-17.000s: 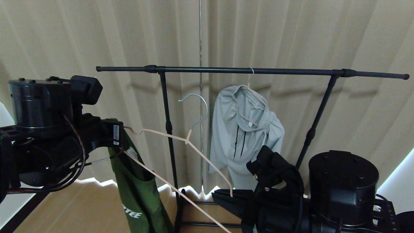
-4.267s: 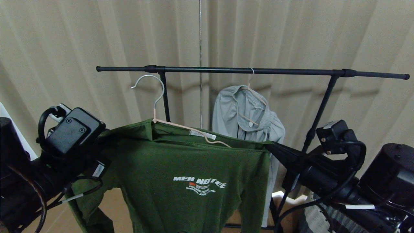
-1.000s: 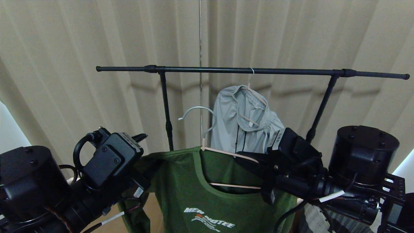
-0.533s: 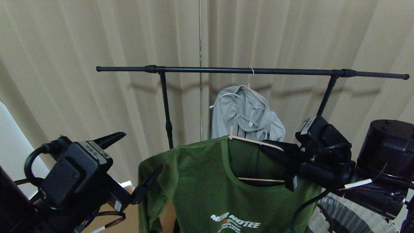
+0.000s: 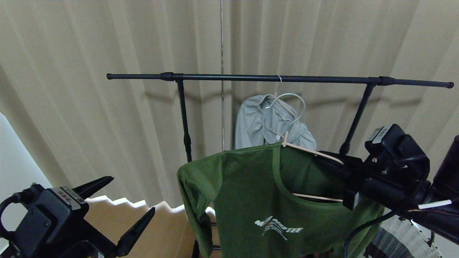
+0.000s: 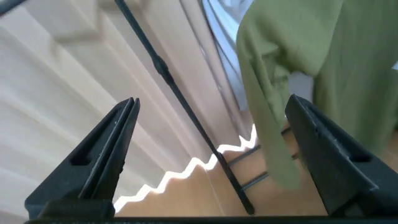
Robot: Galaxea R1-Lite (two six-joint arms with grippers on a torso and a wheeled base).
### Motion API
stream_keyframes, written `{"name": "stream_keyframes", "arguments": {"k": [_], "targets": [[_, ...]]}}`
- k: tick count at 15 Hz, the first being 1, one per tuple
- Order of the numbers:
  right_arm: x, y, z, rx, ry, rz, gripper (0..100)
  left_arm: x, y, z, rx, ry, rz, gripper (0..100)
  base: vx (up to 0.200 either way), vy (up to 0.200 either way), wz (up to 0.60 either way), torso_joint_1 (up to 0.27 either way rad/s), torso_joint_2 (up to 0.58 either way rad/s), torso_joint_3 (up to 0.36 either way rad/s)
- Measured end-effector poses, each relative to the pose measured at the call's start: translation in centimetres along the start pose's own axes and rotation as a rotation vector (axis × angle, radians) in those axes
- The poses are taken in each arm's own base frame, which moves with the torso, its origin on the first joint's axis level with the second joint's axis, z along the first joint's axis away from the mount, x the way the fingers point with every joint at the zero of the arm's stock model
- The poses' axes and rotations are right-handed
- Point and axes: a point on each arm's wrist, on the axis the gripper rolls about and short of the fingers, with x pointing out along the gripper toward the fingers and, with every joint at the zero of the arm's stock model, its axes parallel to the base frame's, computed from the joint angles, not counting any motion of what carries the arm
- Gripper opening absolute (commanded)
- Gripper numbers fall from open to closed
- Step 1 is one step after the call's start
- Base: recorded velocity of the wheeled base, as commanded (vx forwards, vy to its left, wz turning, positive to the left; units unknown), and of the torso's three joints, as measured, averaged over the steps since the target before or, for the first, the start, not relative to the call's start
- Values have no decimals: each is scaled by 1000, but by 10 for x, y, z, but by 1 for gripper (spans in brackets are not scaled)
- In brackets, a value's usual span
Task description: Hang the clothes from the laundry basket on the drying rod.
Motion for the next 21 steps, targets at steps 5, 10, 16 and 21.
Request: {"name": "stream_keyframes", "arguments": {"k": [5, 10, 16, 21], "targets": [[-6, -1, 4, -1, -24, -6, 0, 6, -2, -8, -4, 62, -3, 100, 0, 0, 0, 0, 0, 0], [-11, 0, 8, -2, -45, -1, 0, 23, -3, -15, -66, 131, -3, 100, 0, 0, 0, 0, 0, 0], [-15, 7, 14, -6, -78, 32, 0, 41, -8, -4, -78, 75, -102, 100, 0, 0, 0, 0, 0, 0], [-20, 8, 17, -9, -102, 62, 0, 51, -7, -1, -123, 73, -101, 0, 0, 0, 0, 0, 0, 0]]}}
